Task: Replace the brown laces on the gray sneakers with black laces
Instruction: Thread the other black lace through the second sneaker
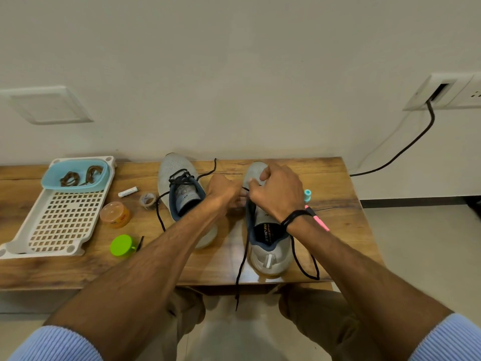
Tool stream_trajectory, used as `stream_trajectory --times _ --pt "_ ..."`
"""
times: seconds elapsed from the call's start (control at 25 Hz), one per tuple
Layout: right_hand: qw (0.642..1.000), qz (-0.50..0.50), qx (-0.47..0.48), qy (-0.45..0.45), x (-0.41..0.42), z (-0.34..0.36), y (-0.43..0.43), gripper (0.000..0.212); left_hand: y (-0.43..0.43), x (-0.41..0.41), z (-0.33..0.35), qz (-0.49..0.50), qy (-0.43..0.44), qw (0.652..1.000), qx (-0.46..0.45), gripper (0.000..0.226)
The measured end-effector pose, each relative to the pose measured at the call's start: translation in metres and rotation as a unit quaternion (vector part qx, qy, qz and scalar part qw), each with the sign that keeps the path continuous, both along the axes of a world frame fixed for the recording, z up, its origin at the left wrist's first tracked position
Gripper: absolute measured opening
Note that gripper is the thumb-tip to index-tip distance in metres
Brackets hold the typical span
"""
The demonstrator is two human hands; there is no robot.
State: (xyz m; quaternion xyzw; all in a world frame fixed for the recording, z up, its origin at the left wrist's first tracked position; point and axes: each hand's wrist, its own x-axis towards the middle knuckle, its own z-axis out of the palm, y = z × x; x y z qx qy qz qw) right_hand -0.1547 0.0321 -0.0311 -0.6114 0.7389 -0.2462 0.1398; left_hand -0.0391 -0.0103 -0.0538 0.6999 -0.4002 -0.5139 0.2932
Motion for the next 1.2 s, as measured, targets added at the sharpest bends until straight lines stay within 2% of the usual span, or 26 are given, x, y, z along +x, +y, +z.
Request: stream_trajectory --times 0.16,0.24,0.36,0.44,0.52,0.56,0.6,0.64,0.68,0.72,0.76,0.8,0.84,0.88,0.92,0.96,1.0,1.08,1.12,1.2 --pt "0.990 0.046 0.113 0.066 0.020 0.007 0.013 0.034 -0.009 0.012 -0.007 -0.065 -0.064 0.996 -0.006 0.027" --pt "0.984 0.075 0.127 0.097 0.023 0.000 0.014 0.033 -0.007 0.012 -0.008 -0.124 -0.084 0.989 -0.011 0.016" --pt "0.984 0.094 0.122 0.087 0.025 -0.009 0.013 0.018 -0.007 0.013 -0.010 -0.227 -0.186 0.951 -0.100 0.015" --pt "0.989 0.078 0.100 0.073 0.027 -0.013 0.014 0.016 -0.008 0.013 -0.010 -0.227 -0.223 0.936 -0.151 0.018" --pt "0.991 0.048 0.098 0.076 0.028 -0.015 0.015 0.025 -0.005 0.011 -0.008 -0.169 -0.214 0.947 -0.171 0.024" --pt "0.991 0.033 0.103 0.073 0.027 -0.016 0.014 0.027 -0.003 0.010 -0.002 -0.103 -0.205 0.957 -0.177 0.026" --pt "0.992 0.020 0.109 0.063 0.026 -0.017 0.013 0.026 -0.004 0.011 0.008 -0.011 -0.185 0.964 -0.192 0.028" --pt "0.992 0.010 0.114 0.051 0.025 -0.016 0.012 0.024 -0.008 0.015 0.022 0.107 -0.161 0.955 -0.224 0.028" --pt "0.992 0.004 0.120 0.042 0.024 -0.016 0.012 0.023 -0.014 0.024 0.038 0.230 -0.134 0.924 -0.274 0.027" --pt "0.991 0.003 0.125 0.038 0.023 -0.015 0.012 0.023 -0.019 0.036 0.053 0.326 -0.116 0.877 -0.333 0.025" --pt "0.991 0.005 0.130 0.037 0.022 -0.015 0.011 0.024 -0.023 0.047 0.062 0.370 -0.116 0.841 -0.377 0.023" --pt "0.990 0.008 0.134 0.035 0.021 -0.015 0.011 0.024 -0.024 0.053 0.064 0.362 -0.133 0.831 -0.402 0.020" --pt "0.990 0.012 0.135 0.035 0.021 -0.015 0.011 0.023 -0.019 0.053 0.063 0.310 -0.170 0.845 -0.402 0.021" --pt "0.990 0.016 0.135 0.035 0.021 -0.015 0.010 0.023 -0.012 0.049 0.055 0.225 -0.239 0.866 -0.378 0.034" --pt "0.990 0.019 0.136 0.037 0.021 -0.015 0.010 0.025 -0.005 0.042 0.045 0.121 -0.318 0.870 -0.356 0.050" --pt "0.990 0.021 0.134 0.041 0.021 -0.015 0.009 0.028 -0.001 0.035 0.034 0.012 -0.379 0.856 -0.351 0.060" --pt "0.990 0.022 0.132 0.042 0.020 -0.016 0.010 0.030 0.000 0.029 0.026 -0.098 -0.401 0.838 -0.358 0.062" --pt "0.991 0.027 0.127 0.037 0.020 -0.016 0.009 0.033 -0.004 0.021 0.013 -0.274 -0.367 0.821 -0.342 0.050" --pt "0.991 0.030 0.128 0.037 0.020 -0.016 0.009 0.032 -0.005 0.018 0.009 -0.334 -0.375 0.805 -0.316 0.043" --pt "0.989 0.039 0.132 0.048 0.020 -0.015 0.008 0.030 -0.001 0.014 0.005 -0.394 -0.446 0.758 -0.266 0.032"
